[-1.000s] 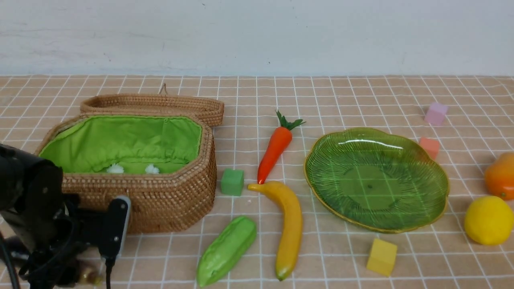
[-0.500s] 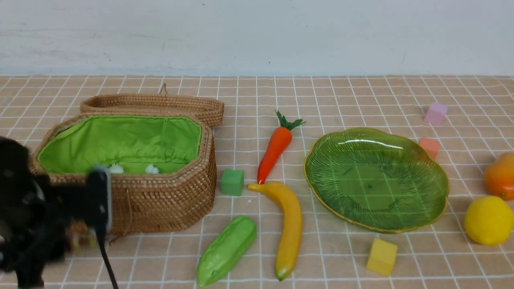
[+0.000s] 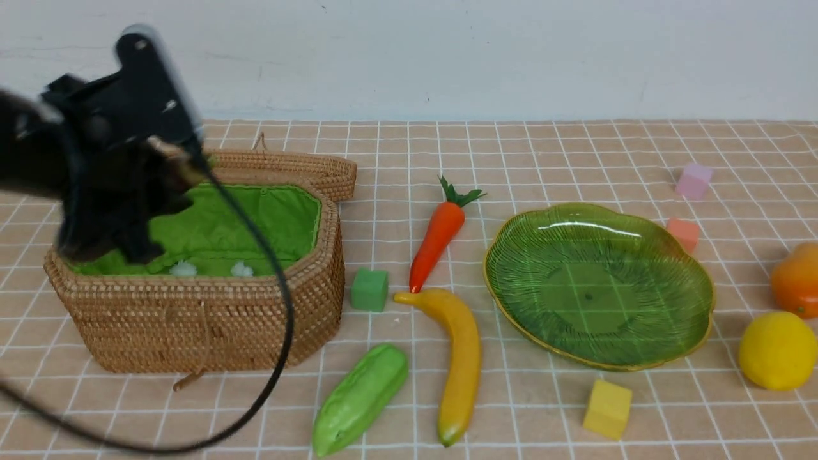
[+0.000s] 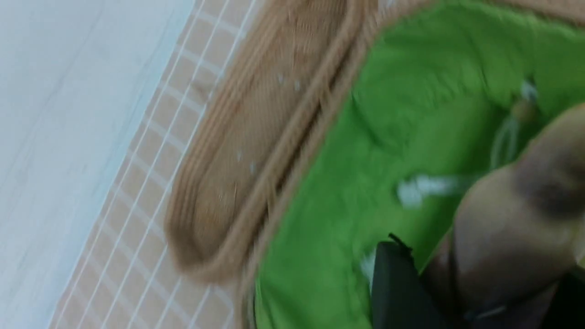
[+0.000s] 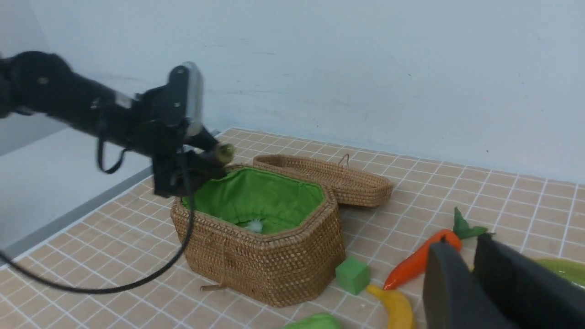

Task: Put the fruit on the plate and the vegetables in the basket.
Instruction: Use the left arm to grab an eggplant and put it into the left basket

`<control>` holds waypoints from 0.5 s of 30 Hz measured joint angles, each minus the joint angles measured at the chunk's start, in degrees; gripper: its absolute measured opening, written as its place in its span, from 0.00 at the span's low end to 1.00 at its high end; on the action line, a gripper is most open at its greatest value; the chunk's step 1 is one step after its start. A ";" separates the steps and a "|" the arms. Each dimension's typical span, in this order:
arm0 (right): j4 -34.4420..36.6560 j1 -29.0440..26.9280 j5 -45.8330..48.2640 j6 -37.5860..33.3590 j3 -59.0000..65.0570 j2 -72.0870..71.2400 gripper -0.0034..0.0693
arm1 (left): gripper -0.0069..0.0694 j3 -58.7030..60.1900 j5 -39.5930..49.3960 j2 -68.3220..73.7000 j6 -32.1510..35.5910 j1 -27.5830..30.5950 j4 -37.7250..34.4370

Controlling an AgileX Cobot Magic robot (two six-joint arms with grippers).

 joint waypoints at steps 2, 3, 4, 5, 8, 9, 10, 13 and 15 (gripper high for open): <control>0.35 0.00 0.68 0.00 0.00 0.00 0.21 | 0.47 -1.84 -0.20 3.07 1.02 0.00 -1.32; 0.39 0.00 1.17 0.00 0.00 0.00 0.21 | 0.47 -2.35 -0.20 4.13 1.22 0.00 -1.51; 0.46 0.00 1.60 0.00 0.00 0.00 0.21 | 0.47 -2.78 -0.26 5.26 1.40 0.00 -1.57; 0.51 0.00 1.73 0.00 0.00 0.00 0.21 | 0.47 -2.84 -0.31 5.46 1.45 0.00 -1.57; 0.81 0.00 3.21 0.00 0.00 0.00 0.21 | 0.49 -3.06 -1.24 7.38 1.71 0.00 -1.57; 0.87 0.00 3.44 0.00 0.00 0.00 0.21 | 0.52 -3.06 -1.77 7.71 1.71 0.00 -1.57; 0.87 0.00 3.56 0.00 0.00 0.00 0.21 | 0.58 -3.06 -2.17 7.85 1.71 0.00 -1.57; 0.87 0.00 3.85 0.00 0.00 0.00 0.21 | 0.79 -3.24 -2.41 7.72 1.66 0.00 -1.69; 0.87 0.00 3.85 0.00 0.00 0.00 0.21 | 0.92 -3.24 -1.50 6.90 0.43 0.00 -2.58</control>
